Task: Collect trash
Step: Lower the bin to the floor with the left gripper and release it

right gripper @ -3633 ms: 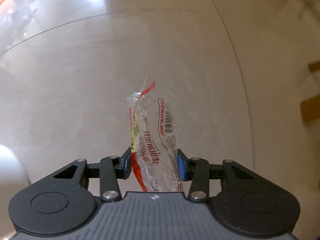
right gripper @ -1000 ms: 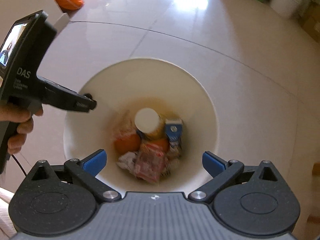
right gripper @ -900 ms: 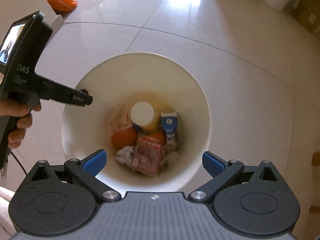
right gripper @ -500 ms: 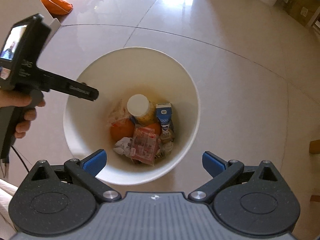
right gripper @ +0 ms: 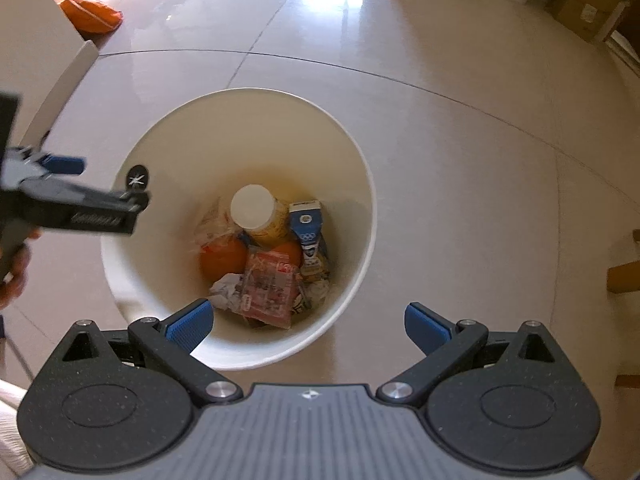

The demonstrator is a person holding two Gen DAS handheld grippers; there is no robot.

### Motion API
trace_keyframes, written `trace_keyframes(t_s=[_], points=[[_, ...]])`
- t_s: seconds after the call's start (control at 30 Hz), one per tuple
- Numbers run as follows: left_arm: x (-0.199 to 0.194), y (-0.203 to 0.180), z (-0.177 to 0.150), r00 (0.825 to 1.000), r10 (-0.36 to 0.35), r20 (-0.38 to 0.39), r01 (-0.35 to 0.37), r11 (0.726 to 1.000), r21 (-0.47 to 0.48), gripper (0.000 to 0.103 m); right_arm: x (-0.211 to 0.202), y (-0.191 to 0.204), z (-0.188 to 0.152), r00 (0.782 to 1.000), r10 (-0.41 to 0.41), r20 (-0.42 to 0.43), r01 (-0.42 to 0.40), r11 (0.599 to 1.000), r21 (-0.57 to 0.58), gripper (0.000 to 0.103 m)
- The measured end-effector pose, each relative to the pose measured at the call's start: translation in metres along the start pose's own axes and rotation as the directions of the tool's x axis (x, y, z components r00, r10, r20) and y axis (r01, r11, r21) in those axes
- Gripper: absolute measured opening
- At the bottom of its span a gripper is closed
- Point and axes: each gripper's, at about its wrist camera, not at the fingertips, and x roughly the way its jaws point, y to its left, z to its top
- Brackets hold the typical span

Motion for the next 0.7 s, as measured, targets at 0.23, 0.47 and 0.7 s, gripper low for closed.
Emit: trace_keyframes(t_s=[0.23, 0.47, 0.7], points=[[-0.04, -0.014, -0.028, 1.0, -0.004, -0.005, 0.004, 0.997, -0.072, 0.092, 0.003, 0.001, -0.012, 0.999, -0.051, 0.01, 0.051, 0.998, 0.023, 0.103], [-0.079, -0.036, -0.058, 0.999, 0.053, -0.009, -0.053, 0.988, -0.144, 0.093, -0.022, 0.001, -0.032, 0.997, -0.079, 0.024, 0.078, 0.995, 0.057, 0.103], [-0.119, -0.041, -0.072, 0.998, 0.066, 0.009, -0.062, 0.969, -0.239, 0.093, -0.052, 0.0, -0.049, 0.989, -0.138, 0.047, 0.134, 0.987, 0.092, 0.103]])
